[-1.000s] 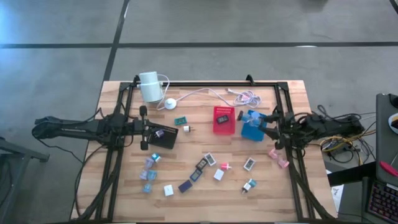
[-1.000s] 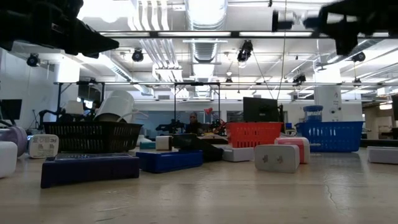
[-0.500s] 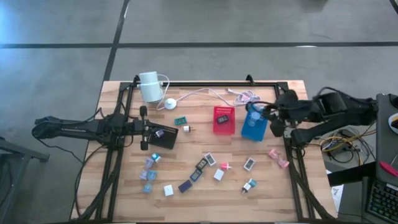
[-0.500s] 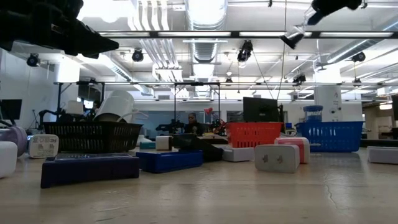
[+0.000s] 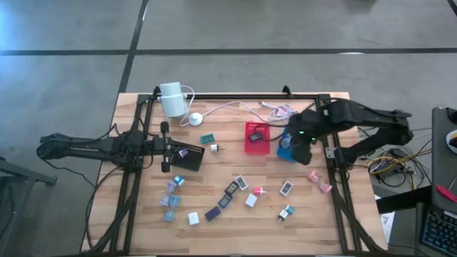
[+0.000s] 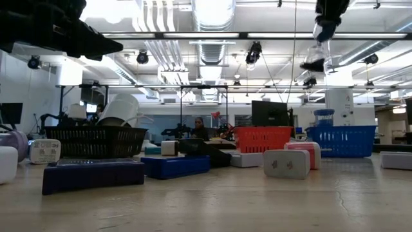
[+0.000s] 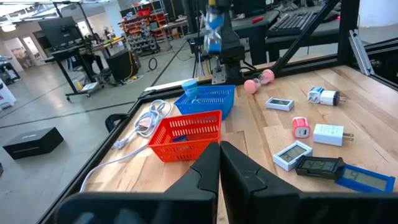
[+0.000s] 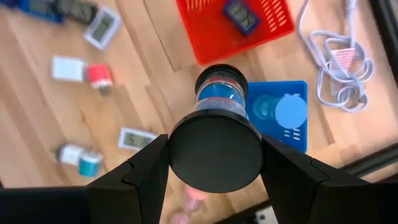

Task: Pick & Place Office items
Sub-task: Put the black hourglass into the blue bin

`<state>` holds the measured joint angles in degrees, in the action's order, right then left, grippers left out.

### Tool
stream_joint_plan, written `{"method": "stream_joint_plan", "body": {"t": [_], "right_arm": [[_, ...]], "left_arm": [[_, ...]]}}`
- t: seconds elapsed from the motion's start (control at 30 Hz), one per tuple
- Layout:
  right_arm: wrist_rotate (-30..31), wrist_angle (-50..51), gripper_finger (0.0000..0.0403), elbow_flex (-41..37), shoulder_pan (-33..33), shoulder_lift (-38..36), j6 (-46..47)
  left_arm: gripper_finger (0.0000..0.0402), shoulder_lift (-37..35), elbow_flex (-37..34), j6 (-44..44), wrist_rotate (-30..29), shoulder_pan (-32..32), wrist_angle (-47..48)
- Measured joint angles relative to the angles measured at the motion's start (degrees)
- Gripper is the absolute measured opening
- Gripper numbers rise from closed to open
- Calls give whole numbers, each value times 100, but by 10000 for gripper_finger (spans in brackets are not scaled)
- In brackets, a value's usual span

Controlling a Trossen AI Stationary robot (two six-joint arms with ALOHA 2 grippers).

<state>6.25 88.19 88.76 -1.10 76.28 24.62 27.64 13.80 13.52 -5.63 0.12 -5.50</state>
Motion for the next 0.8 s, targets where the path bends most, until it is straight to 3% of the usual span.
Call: {"method": "stream_joint_plan", "body": {"t": [0.17, 0.43, 0.8], "right_arm": [[-347, -11, 206, -134, 398, 440, -674], [-377, -75, 206, -452, 771, 906, -1451], [-397, -878, 206, -1538, 1016, 843, -2084]], "left_arm": [[16, 0, 0, 0, 0, 2, 2], [16, 0, 0, 0, 0, 2, 40], [16, 0, 0, 0, 0, 2, 42]]}}
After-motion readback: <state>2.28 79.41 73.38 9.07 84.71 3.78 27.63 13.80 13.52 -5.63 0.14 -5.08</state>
